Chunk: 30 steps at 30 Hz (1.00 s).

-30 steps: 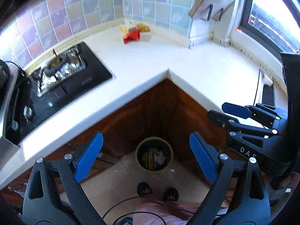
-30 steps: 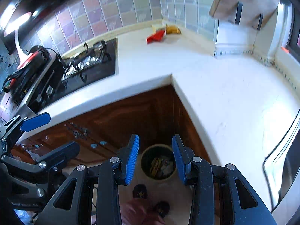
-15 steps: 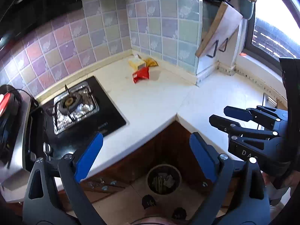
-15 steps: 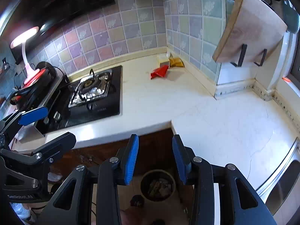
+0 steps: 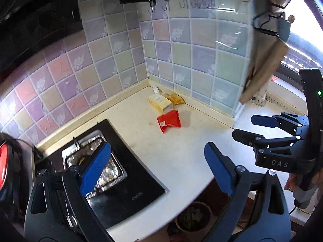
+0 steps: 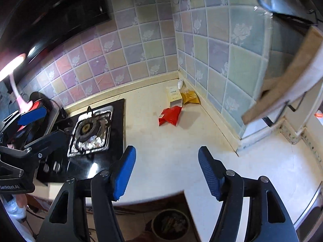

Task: Collect trash
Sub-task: 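Raise both open tools back toward the remaining counter trash, then grasp the red snack packet with the right tool while the left tool grasps the white toothpaste box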

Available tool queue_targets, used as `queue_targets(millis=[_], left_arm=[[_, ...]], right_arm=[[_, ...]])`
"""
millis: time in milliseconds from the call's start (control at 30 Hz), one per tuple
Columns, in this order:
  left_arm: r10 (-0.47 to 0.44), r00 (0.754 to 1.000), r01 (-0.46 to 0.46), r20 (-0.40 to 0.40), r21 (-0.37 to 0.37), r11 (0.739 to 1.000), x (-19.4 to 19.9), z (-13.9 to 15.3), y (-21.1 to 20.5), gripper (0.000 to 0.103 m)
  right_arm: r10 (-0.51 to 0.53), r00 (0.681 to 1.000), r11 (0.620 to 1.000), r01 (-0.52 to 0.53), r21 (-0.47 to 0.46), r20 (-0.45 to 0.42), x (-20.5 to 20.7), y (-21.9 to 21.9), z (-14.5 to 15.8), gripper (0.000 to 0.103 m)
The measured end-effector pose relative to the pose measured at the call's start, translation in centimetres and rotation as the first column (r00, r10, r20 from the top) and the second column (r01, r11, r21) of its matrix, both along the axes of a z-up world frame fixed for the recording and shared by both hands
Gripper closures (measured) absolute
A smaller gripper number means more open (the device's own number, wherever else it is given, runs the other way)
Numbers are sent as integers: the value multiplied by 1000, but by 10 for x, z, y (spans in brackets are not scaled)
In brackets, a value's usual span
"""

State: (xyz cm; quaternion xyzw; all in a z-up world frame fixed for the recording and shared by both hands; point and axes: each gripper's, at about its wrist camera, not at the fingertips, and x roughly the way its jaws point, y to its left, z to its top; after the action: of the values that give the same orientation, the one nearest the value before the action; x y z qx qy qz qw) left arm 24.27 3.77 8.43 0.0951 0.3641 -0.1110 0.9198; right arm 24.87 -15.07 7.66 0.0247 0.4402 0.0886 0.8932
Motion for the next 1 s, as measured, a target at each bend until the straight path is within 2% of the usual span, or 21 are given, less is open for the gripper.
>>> queue_targets(millis=[200, 367, 467, 667, 867, 1000], left_arm=[[-49, 997, 48, -67, -29, 998, 112, -32, 20, 11], [-82, 990, 77, -111, -52, 996, 187, -74, 30, 11], [-101, 984, 91, -146, -75, 993, 228, -100, 33, 11], [-153, 968, 135, -200, -102, 986, 270, -137, 30, 11], [-190, 949, 175, -254, -82, 981, 294, -174, 26, 11], [-204, 939, 187, -276, -88, 978, 302, -185, 22, 11]], right_arm=[[-63, 994, 998, 63, -4, -93, 111, 9, -42, 37], [-110, 980, 994, 108, -17, -165, 199, 20, -101, 37], [-117, 970, 993, 117, -14, -212, 237, 26, -138, 37], [-146, 949, 989, 144, -27, -279, 296, 36, -202, 37], [-159, 927, 987, 159, -27, -340, 322, 35, -248, 37], [-125, 917, 990, 140, 12, -380, 324, 40, -271, 39]])
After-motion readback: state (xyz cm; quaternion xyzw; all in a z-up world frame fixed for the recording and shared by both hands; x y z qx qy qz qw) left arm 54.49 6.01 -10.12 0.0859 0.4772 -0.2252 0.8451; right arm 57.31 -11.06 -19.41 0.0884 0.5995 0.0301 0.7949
